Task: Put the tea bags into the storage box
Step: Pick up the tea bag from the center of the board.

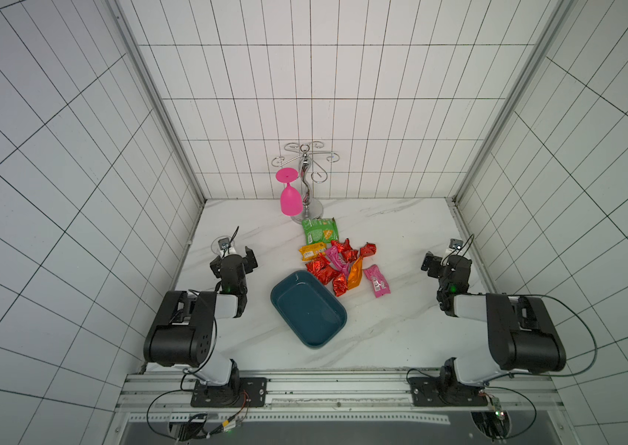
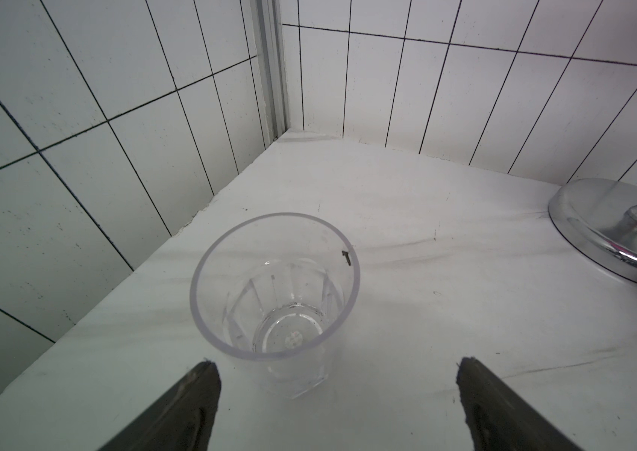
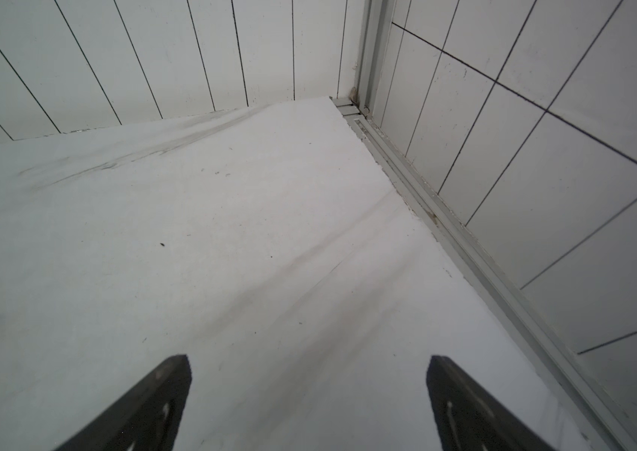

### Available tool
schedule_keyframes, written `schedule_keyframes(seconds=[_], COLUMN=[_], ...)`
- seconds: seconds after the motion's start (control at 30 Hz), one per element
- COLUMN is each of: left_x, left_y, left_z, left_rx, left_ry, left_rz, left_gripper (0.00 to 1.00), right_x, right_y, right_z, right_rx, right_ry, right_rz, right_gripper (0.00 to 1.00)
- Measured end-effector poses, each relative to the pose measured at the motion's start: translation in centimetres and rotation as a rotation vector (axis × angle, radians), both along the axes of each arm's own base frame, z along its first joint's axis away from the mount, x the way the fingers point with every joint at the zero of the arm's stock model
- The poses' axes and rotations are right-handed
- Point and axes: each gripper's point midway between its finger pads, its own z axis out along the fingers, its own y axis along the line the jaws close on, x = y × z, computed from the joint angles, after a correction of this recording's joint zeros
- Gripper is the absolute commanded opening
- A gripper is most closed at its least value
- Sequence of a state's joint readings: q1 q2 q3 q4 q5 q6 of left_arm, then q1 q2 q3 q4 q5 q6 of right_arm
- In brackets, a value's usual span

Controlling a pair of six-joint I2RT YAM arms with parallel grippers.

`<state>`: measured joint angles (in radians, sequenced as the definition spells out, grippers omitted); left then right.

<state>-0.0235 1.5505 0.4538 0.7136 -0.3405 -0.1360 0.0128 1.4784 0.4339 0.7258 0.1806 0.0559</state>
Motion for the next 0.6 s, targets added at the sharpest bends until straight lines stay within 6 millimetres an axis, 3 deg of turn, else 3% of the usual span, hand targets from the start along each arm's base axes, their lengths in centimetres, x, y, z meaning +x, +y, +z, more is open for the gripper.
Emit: schedule_keyframes(seconds=[0.1,0.17,0.27,0.33,0.43,0.6], left_x=[1.7,3.0,3.1,2.5,1.0,-3.6], left_y=[-0.4,-1.1,-2.0,-2.7,-3.8,-6.3], left_z=[2.7,6.1,10.2,11.7,12.0,8.6], left_rx=[0.008,-0.016,-0.089,-0.147,-0.244,-0.410], left_ry=[0.022,-0.011,-0.051,-0.040,0.039,0.273], left_rz=[-0.008,-0.010,-0.026,-0.046,-0.069,-0.104], left_gripper=[0.98,0.98,0.97,0.97,0.97,0.97], right_x=[0.3,1.4,2.2,2.3,1.9,-1.7], right_y=[-0.1,0.0,0.0,0.4,2.5,7.1], right_z=[2.8,6.5,11.5,13.4,13.7,10.2], right_rx=[0.004,0.041,0.155,0.241,0.376,0.498], right_ry=[0.026,0.000,-0.041,-0.036,0.045,0.319], right_rz=[-0.014,-0.026,-0.067,-0.062,0.002,0.085], right_gripper=[0.99,0.99,0.99,0.99,0.95,0.90])
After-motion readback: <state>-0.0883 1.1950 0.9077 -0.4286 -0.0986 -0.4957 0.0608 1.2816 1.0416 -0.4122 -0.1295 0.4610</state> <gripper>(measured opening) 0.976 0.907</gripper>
